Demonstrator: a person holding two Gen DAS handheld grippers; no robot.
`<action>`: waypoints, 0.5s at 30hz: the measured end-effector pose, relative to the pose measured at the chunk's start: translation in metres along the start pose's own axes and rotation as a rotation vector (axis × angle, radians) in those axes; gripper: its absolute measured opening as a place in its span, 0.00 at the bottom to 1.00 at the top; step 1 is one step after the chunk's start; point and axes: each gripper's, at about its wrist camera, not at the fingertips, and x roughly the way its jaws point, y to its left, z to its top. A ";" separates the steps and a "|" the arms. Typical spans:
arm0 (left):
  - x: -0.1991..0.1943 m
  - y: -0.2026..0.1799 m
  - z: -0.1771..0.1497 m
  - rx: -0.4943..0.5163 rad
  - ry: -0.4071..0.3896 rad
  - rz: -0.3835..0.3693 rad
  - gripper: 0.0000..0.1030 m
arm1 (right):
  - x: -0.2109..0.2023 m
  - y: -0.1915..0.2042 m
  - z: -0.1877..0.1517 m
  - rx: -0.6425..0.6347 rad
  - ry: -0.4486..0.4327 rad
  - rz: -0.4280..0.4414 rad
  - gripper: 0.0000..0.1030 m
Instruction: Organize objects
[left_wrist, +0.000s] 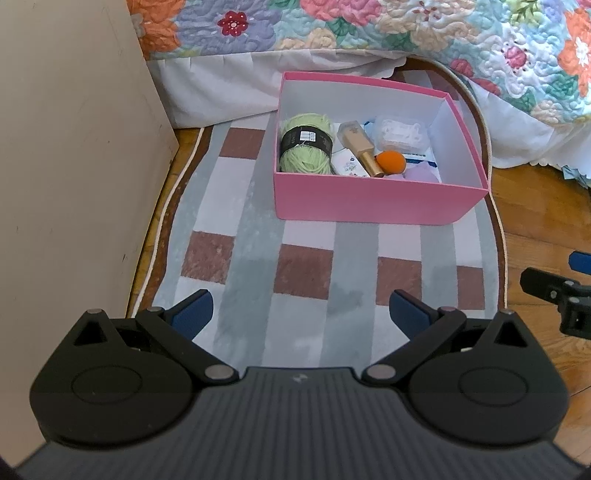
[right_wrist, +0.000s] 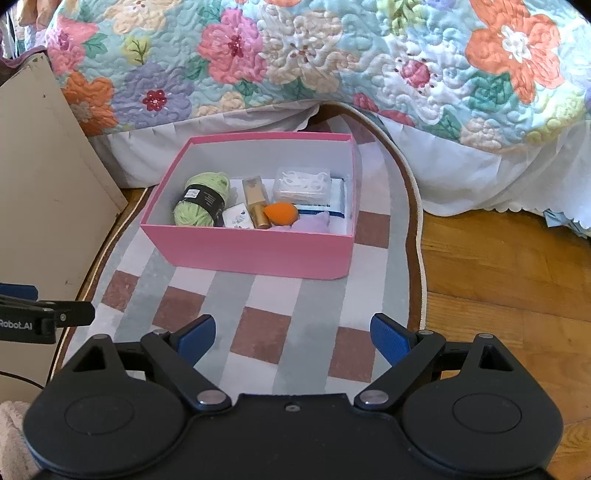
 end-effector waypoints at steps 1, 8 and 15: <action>0.000 0.000 0.000 0.000 0.001 0.000 1.00 | 0.000 0.000 0.000 -0.001 0.001 -0.003 0.91; 0.003 -0.002 0.000 0.008 0.014 0.008 1.00 | 0.002 0.000 -0.001 0.002 0.007 -0.019 0.91; 0.004 -0.004 0.000 0.019 0.021 0.013 1.00 | 0.003 -0.001 -0.001 0.006 0.009 -0.029 0.91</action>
